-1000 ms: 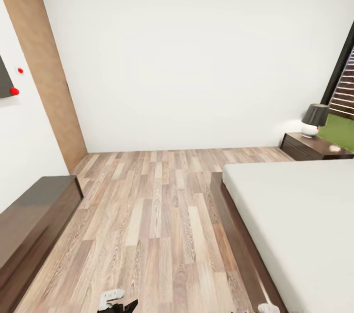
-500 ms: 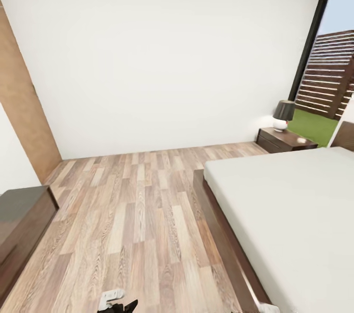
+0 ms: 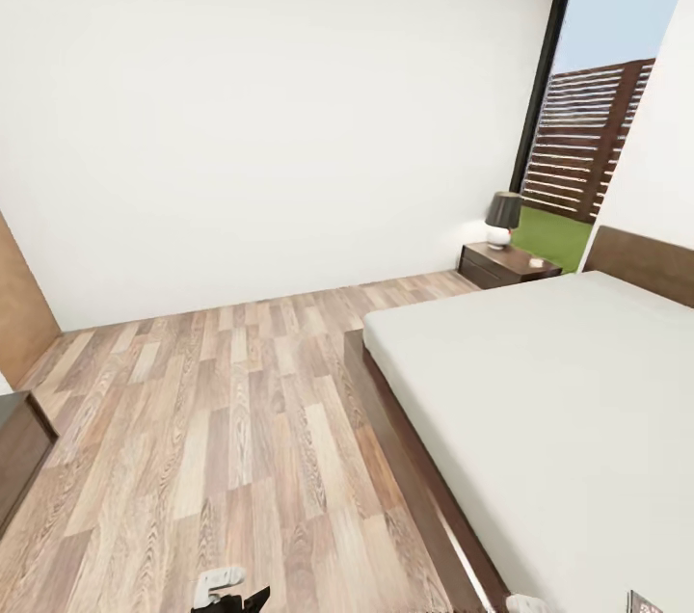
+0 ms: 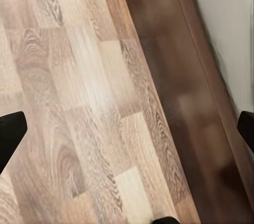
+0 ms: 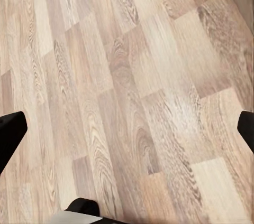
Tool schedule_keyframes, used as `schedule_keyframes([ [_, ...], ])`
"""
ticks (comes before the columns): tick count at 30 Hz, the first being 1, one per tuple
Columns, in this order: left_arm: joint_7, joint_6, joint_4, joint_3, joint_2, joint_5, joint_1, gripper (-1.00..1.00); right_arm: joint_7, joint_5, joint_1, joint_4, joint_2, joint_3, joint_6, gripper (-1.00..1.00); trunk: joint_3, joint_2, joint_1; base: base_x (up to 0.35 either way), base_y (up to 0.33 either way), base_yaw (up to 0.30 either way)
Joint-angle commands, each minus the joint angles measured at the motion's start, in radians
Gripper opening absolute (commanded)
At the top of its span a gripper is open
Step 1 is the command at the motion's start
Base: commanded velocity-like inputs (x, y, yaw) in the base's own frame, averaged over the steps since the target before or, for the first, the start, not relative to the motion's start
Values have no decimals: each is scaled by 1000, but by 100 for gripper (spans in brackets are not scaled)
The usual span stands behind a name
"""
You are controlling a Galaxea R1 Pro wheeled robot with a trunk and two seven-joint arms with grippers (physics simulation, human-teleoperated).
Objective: In the bedroom, move the book from the bed onto either nightstand, and place the two sandals side by side next to the bed.
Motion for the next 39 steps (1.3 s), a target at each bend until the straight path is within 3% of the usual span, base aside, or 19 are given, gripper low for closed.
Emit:
schedule_keyframes([
  [1, -5, -1, 1, 7, 0, -2, -1, 100, 3, 4, -1, 2, 0, -4, -4, 100, -1, -1, 0, 0, 0, -282],
  [7, -5, -1, 1, 7, 0, -2, -1, 100, 3, 4, -1, 1, 0, -4, -4, 100, -1, -1, 0, 0, 0, -234],
  [15, -5, -1, 0, 7, 0, -2, -1, 100, 3, 4, -1, 1, 0, -4, -3, 100, -1, -1, 0, 0, 0, -28],
  [39, -5, -1, 1, 7, 0, -2, -1, 100, 4, 3, -2, 1, 0, -4, -4, 100, 74, 167, -92, 0, 0, 0],
])
